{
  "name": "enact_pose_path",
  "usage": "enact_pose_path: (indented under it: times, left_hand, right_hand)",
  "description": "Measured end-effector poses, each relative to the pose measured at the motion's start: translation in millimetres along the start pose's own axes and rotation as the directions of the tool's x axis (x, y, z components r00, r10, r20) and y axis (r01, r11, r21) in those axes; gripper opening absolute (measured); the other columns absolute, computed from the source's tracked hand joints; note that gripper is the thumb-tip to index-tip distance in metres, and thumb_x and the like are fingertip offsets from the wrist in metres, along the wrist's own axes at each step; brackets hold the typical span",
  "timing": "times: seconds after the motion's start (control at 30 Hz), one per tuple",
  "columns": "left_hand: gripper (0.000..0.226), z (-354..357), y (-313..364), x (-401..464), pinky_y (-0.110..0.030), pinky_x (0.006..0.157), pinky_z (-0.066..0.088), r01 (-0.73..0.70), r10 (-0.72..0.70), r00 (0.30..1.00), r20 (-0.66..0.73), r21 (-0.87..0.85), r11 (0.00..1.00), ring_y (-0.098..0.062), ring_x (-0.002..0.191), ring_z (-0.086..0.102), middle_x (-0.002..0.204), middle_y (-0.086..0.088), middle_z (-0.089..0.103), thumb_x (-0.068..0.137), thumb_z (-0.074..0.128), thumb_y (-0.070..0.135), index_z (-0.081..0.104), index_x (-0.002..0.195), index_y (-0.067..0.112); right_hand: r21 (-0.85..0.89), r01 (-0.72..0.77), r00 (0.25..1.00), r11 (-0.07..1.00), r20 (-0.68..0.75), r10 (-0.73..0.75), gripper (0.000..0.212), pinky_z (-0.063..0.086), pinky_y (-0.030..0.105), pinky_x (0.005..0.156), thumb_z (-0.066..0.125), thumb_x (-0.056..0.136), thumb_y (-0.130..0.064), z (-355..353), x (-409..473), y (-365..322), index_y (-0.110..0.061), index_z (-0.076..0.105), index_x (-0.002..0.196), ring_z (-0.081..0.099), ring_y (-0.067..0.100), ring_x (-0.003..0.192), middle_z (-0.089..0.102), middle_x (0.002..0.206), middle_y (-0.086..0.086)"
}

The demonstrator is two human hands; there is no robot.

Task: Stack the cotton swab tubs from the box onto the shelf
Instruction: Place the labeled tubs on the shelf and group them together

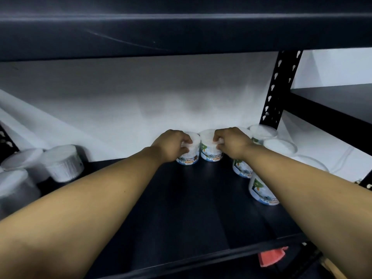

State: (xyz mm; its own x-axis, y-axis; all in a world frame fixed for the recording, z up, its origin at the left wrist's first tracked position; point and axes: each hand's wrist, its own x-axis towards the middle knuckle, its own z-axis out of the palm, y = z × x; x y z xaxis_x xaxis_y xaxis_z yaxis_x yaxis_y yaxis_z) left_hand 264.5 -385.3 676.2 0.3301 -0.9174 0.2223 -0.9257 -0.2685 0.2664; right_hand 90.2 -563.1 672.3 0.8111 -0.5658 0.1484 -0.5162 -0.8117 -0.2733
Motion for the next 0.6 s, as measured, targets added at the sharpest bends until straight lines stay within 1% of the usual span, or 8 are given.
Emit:
enact_pose_path:
  times: [0.13,0.27,0.37,0.43,0.5,0.6]
  left_hand:
    - [0.036,1,1,0,-0.031,0.102,0.043,-0.003,0.003,1.0,-0.006,0.023,1.0,-0.02,0.12,0.057,0.129,0.002,0.063,0.091,0.07,0.029,0.068,0.127,0.025]
    - [0.038,2,4,-4,-0.031,0.106,0.041,0.008,-0.008,1.0,-0.001,0.017,1.0,-0.021,0.126,0.053,0.135,-0.001,0.058,0.093,0.068,0.028,0.065,0.131,0.023]
    - [0.048,-1,5,-12,-0.03,0.11,0.038,0.033,-0.033,0.999,0.005,-0.01,0.999,-0.021,0.132,0.049,0.144,0.0,0.05,0.092,0.069,0.03,0.058,0.139,0.023]
    - [0.055,-7,2,-22,-0.029,0.111,0.037,0.049,-0.049,0.999,-0.009,-0.012,0.999,-0.021,0.134,0.047,0.147,0.0,0.047,0.092,0.069,0.03,0.052,0.144,0.021]
    - [0.056,-16,-6,-38,-0.03,0.112,0.037,0.066,-0.066,0.998,-0.024,-0.001,0.998,-0.021,0.135,0.046,0.146,-0.001,0.047,0.091,0.069,0.031,0.052,0.143,0.021]
    - [0.056,-32,-29,-71,-0.035,0.11,0.04,0.149,-0.149,0.989,-0.006,0.032,0.988,-0.02,0.136,0.043,0.145,0.001,0.045,0.09,0.068,0.038,0.052,0.142,0.025]
  right_hand:
    - [0.01,-0.004,1.0,1.0,0.0,0.004,0.021,0.049,0.044,0.097,0.067,0.088,-0.025,-1,-3,-1,-0.034,0.063,0.106,0.059,0.027,0.108,0.065,0.117,0.001]
    - [-0.032,-0.018,1.0,0.999,0.007,0.018,0.022,0.046,0.041,0.097,0.065,0.09,-0.026,-5,-5,-5,-0.032,0.062,0.111,0.057,0.026,0.112,0.064,0.122,0.0]
    - [-0.067,-0.014,0.999,0.998,0.037,0.017,0.03,0.045,0.038,0.097,0.066,0.091,-0.031,-13,-10,-10,-0.032,0.061,0.121,0.057,0.026,0.116,0.062,0.128,-0.001]
    - [-0.05,0.02,1.0,0.999,0.001,-0.02,0.034,0.045,0.037,0.098,0.066,0.091,-0.033,-15,-14,-16,-0.031,0.06,0.125,0.058,0.026,0.118,0.063,0.131,-0.001]
    - [-0.009,0.074,0.996,0.997,-0.045,-0.074,0.031,0.046,0.039,0.099,0.062,0.092,-0.033,-12,-17,-27,-0.029,0.061,0.123,0.058,0.026,0.118,0.064,0.13,-0.001]
    - [0.035,0.132,0.991,0.991,-0.039,-0.131,0.027,0.046,0.04,0.099,0.058,0.092,-0.033,-3,-20,-58,-0.029,0.063,0.118,0.058,0.023,0.117,0.064,0.126,-0.004]
